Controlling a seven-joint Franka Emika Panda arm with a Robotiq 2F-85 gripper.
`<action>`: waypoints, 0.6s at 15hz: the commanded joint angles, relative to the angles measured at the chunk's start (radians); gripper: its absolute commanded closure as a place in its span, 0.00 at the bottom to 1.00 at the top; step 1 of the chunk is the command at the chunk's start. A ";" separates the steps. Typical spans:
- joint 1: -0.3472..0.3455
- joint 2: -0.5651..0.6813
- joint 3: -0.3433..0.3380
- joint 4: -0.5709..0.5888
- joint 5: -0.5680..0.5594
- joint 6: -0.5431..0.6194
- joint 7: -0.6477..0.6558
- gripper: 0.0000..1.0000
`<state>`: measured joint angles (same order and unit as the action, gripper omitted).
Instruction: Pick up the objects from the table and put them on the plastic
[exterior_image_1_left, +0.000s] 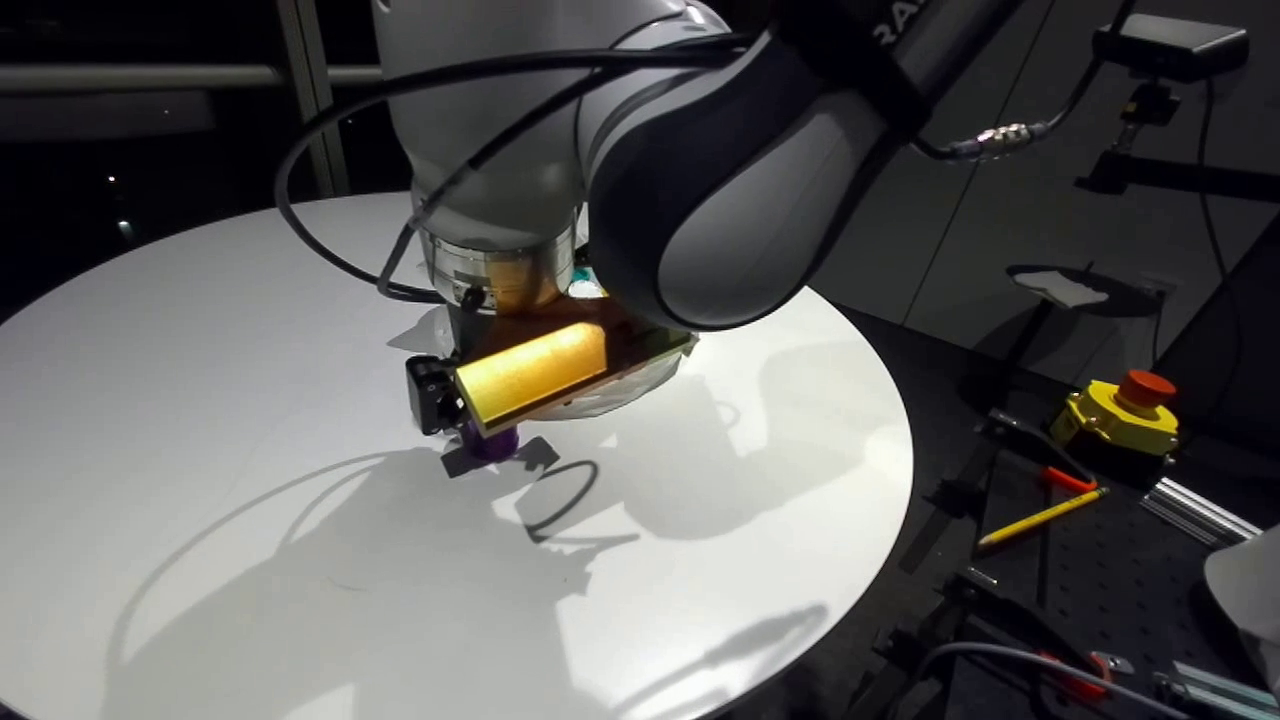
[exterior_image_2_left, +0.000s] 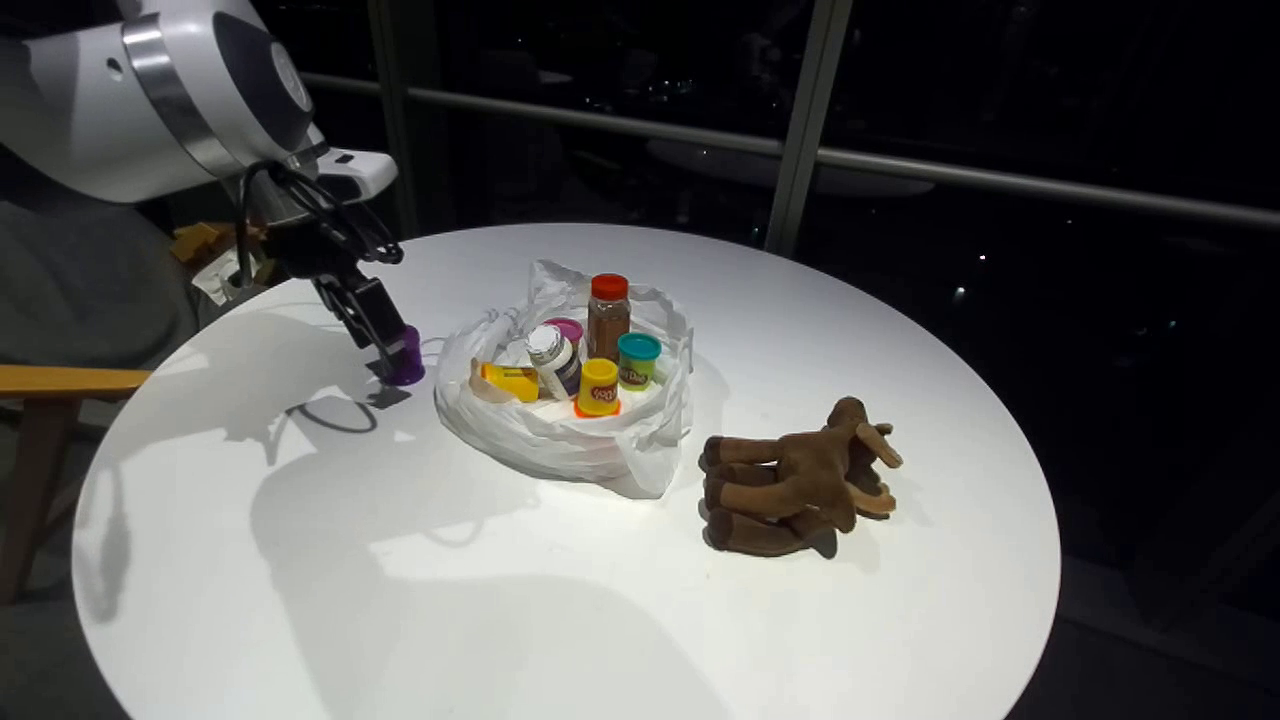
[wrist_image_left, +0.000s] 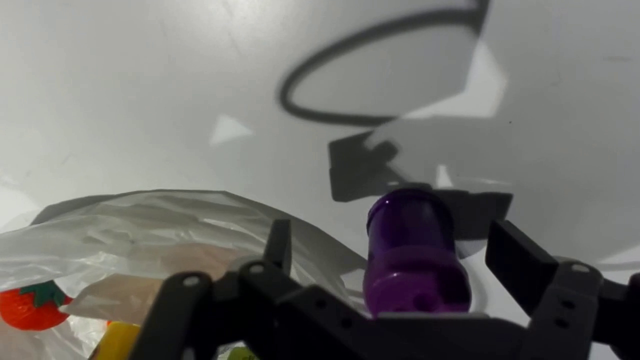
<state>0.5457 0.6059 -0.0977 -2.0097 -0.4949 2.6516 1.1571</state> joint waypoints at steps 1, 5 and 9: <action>-0.005 0.022 -0.019 0.017 0.006 0.045 0.016 0.00; -0.021 0.044 -0.018 0.032 0.034 0.058 0.004 0.14; -0.016 0.046 -0.025 0.033 0.045 0.074 0.011 0.51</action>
<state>0.5212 0.6457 -0.1125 -1.9932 -0.4723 2.7004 1.1599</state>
